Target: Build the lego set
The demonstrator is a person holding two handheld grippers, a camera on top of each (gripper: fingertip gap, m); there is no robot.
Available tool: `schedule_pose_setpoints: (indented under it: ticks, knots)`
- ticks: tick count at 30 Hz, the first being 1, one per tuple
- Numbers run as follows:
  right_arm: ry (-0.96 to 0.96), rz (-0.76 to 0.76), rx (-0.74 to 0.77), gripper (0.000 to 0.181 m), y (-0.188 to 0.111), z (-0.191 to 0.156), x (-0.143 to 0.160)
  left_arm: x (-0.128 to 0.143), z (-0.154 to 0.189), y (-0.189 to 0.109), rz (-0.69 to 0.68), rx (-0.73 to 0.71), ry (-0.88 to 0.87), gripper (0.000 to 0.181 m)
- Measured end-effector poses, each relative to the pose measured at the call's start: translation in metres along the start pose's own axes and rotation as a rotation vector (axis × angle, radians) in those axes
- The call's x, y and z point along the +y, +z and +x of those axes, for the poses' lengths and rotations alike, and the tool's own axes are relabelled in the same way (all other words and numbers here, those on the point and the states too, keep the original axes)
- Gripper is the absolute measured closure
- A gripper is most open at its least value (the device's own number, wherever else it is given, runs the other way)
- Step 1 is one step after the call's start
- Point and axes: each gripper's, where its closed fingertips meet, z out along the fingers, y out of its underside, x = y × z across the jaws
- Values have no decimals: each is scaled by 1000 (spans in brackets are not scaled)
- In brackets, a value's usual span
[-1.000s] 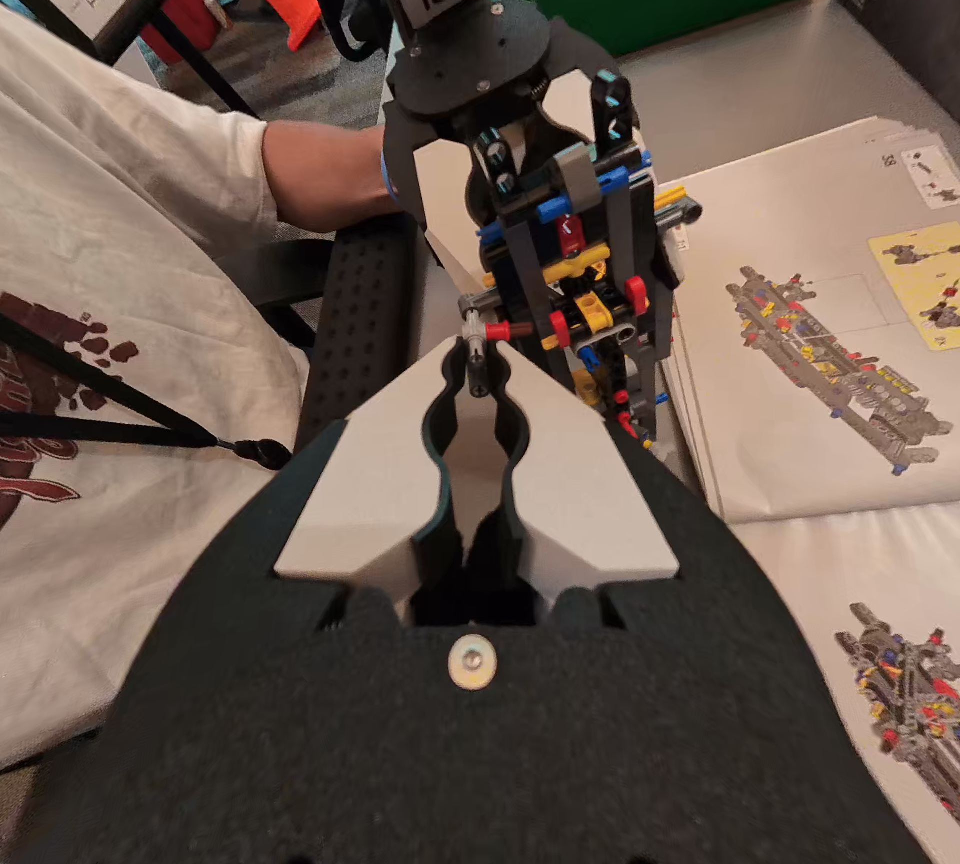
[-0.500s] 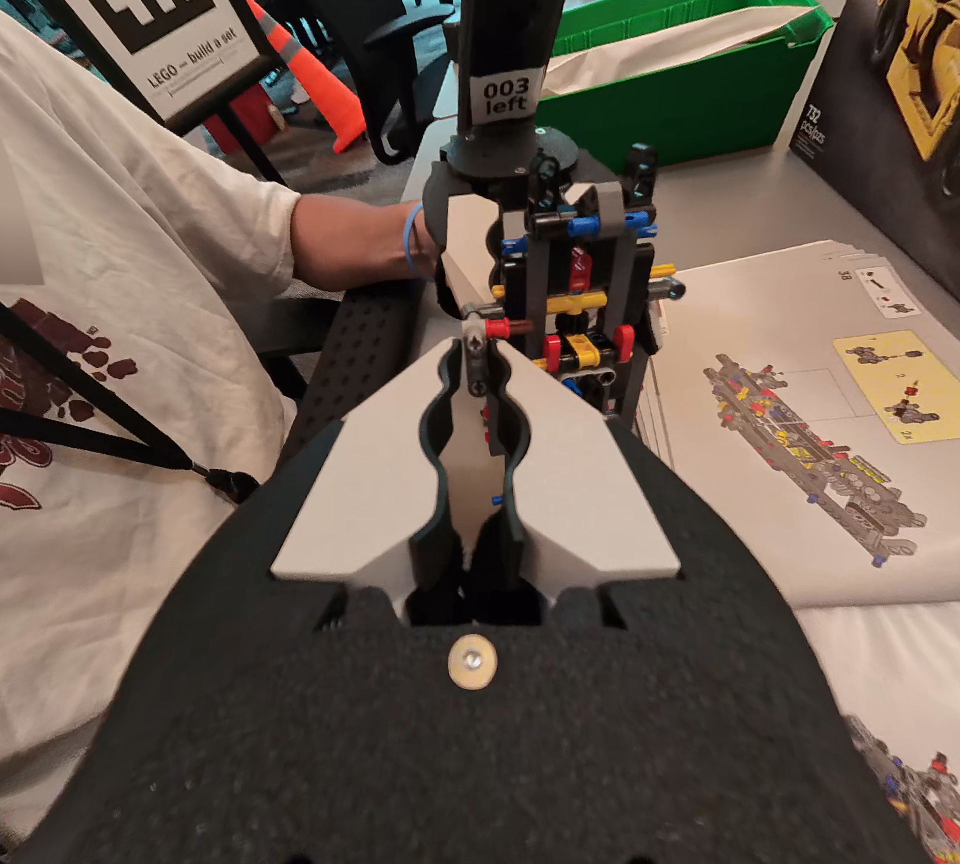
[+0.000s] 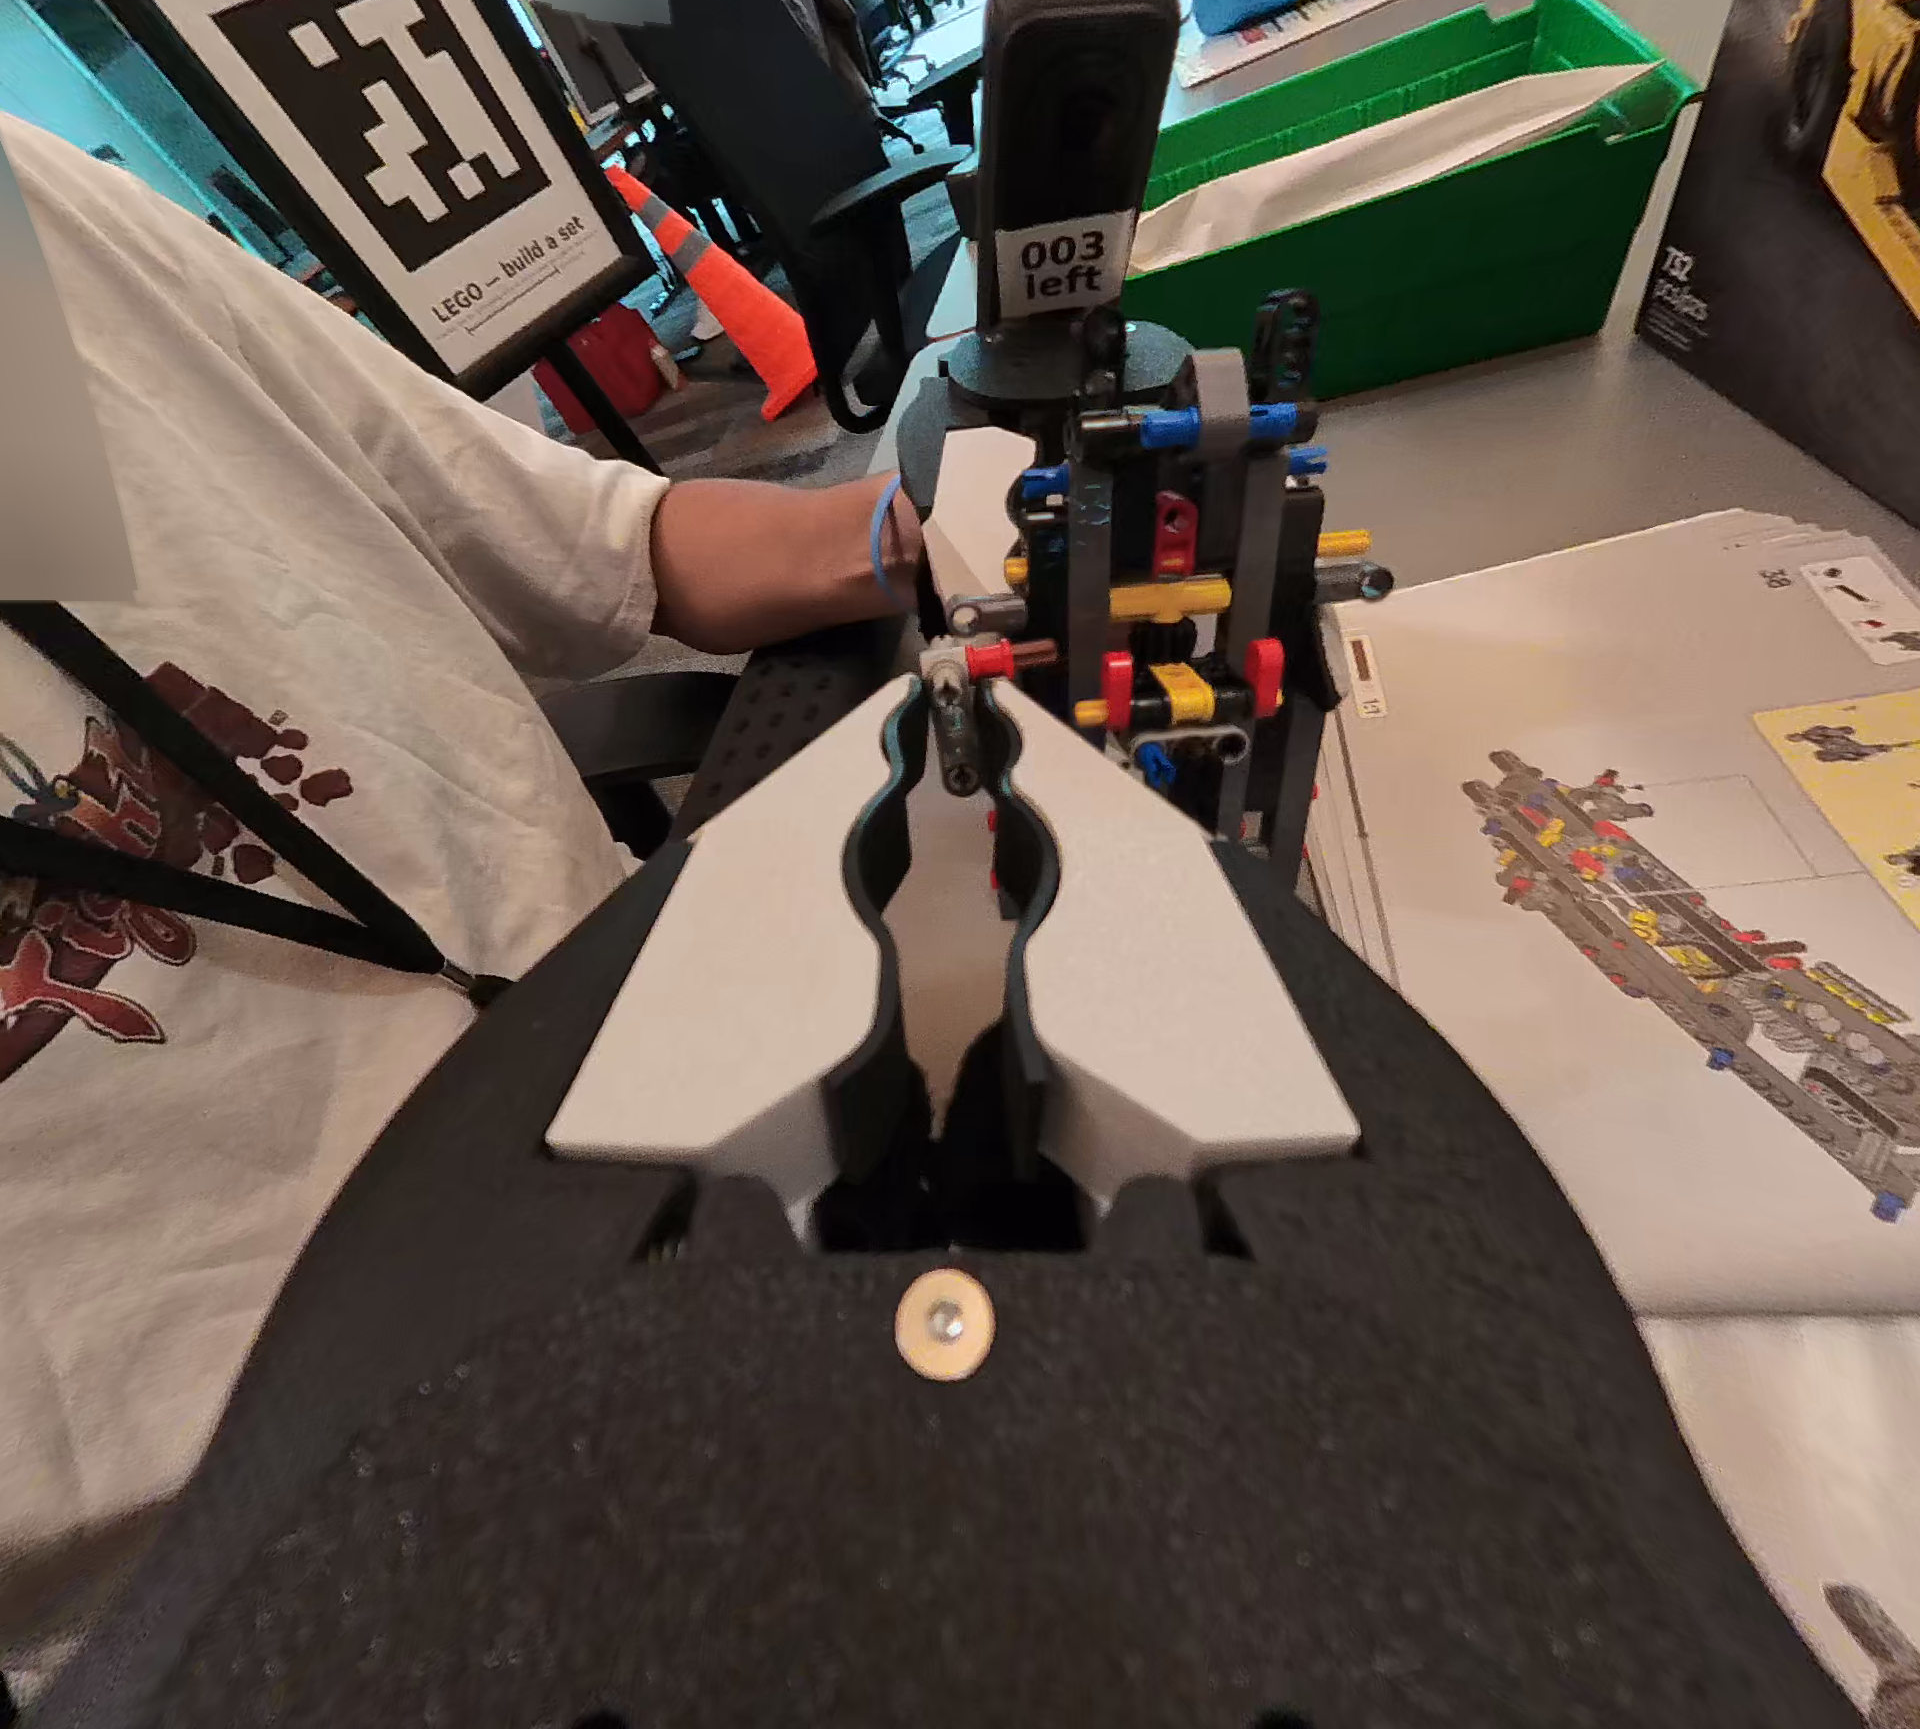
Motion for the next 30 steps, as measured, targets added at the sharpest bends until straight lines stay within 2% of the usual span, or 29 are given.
schedule_pose_setpoints:
  ticks: [2, 4, 6, 8, 9, 12, 15, 30]
  knots:
    - [-9, -2, 24, 175, -8, -3, 1, 0, -1, -1, -3, 4, -2, 120]
    - [0, -90, 81, 175, -20, -3, 16, 0, -1, -1, -3, 7, -2, 120]
    - [6, -340, 258, 175, -41, 12, 58, 0, -1, -1, 0, 7, -3, 121]
    - [44, -709, 405, 174, -74, 22, 124, 0, -2, -1, 2, 6, -6, 121]
    - [69, -844, 428, 174, -86, 19, 151, 0, -2, -1, 1, 5, -8, 121]
    - [122, -998, 410, 174, -97, 5, 200, 0, -2, -1, -5, -1, 11, 121]
    - [97, -1100, 426, 174, -108, -2, 231, 0, 1, 0, -11, -3, 31, 121]
    - [-43, -1050, 462, 170, -112, -6, 227, 0, 2, 0, -14, -4, 37, 121]
